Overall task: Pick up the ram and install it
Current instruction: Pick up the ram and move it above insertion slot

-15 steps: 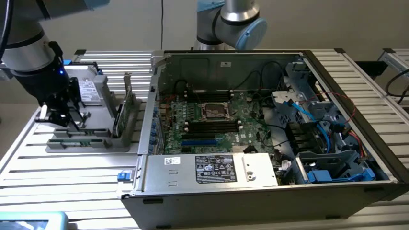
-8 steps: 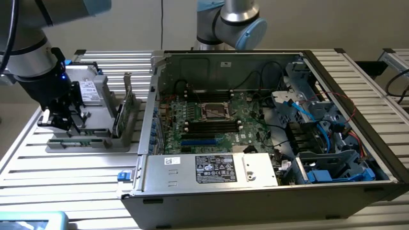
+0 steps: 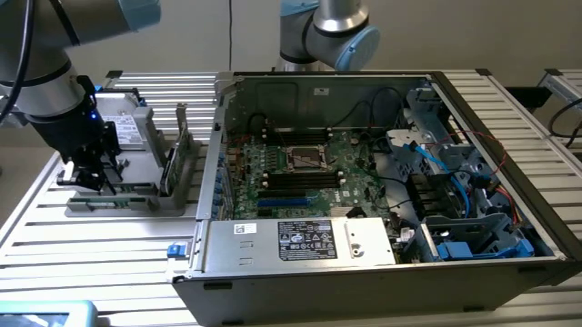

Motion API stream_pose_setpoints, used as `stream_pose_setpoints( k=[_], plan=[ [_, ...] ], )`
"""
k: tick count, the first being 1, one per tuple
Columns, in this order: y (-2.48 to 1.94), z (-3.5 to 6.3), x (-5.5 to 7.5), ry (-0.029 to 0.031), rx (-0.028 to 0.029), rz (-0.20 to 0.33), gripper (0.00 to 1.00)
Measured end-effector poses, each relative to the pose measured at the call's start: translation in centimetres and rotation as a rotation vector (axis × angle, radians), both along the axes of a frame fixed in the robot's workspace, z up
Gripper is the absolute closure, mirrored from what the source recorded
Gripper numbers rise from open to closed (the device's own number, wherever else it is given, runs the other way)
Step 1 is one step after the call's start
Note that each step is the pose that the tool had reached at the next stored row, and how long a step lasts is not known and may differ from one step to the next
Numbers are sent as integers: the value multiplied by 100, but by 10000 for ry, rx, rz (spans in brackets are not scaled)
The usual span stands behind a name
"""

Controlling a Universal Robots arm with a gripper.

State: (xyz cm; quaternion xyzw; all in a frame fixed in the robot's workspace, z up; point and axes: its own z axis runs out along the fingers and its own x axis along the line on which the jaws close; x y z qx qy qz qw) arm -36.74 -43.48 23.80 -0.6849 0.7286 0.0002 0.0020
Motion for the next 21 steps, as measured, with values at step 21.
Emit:
stream_pose_setpoints(
  k=[21],
  plan=[
    [-2,-280,-19,-17,-13,-1,63]
  ],
)
